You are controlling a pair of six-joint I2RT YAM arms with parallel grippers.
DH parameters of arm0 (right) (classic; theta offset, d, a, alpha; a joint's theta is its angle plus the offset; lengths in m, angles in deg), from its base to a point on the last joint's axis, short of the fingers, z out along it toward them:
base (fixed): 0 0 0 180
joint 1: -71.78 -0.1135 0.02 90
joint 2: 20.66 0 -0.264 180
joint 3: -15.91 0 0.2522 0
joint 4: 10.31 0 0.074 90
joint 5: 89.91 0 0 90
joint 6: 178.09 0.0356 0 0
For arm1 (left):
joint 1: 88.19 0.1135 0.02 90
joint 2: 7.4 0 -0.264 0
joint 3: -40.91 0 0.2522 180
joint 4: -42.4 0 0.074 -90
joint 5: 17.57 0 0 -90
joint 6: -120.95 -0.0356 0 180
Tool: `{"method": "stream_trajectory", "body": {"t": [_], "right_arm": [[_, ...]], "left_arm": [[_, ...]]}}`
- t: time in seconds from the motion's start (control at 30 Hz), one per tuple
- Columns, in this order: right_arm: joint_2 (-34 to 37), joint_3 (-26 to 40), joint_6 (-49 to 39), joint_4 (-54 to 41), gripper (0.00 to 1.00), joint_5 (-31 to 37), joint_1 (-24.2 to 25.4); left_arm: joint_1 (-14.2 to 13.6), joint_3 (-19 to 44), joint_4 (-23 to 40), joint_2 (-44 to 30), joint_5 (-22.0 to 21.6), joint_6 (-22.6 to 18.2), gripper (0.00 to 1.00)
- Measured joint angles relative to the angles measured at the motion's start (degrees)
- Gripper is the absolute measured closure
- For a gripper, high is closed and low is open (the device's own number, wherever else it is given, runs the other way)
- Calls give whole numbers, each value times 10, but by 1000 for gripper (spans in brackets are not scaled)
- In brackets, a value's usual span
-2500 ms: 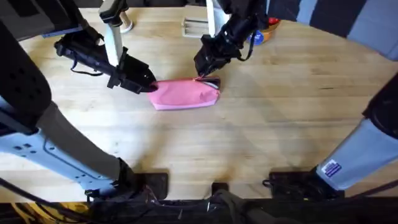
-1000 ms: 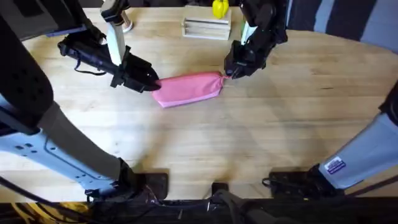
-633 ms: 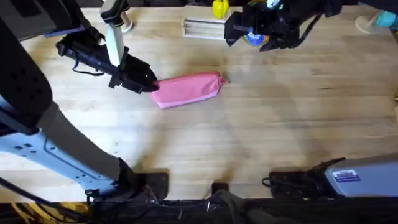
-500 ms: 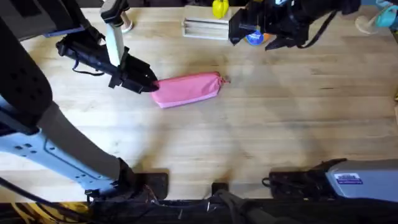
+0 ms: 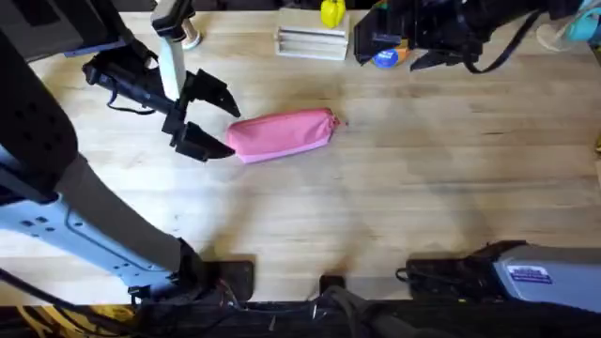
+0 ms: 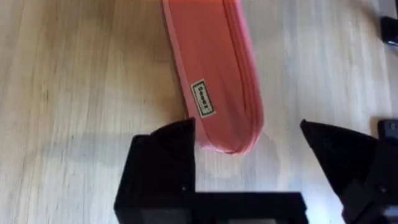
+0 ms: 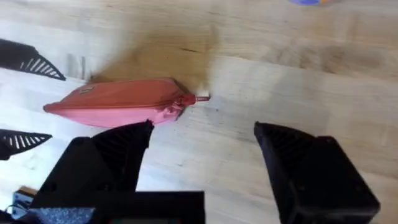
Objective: Unzip the bag, pick up the pens from the table one at a time and place them inside, then zip the bag closed.
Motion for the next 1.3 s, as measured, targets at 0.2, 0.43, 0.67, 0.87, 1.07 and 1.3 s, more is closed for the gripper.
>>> {"method": "stream_trajectory", "body": {"t": [0.2, 0.43, 0.67, 0.87, 1.07, 1.3], "right_arm": [[-31, 0, -82, -4, 3, 4, 0], [-107, 0, -161, -7, 3, 56, 3], [-197, 0, -192, -57, 3, 77, 80], [-227, 0, -195, -68, 3, 71, 106], [-237, 0, -197, -68, 4, 52, 106], [-237, 0, -197, -68, 3, 44, 106]], "left_arm": [[0, 3, 12, 0, -26, 0, 4], [2, 100, 94, 1, -47, 23, 4], [2, 257, 142, 92, -49, 204, 4], [-21, 265, 142, 152, -64, 353, 4], [-127, 265, 140, 205, -141, 507, 5], [-186, 265, 126, 253, -205, 698, 5]]}}
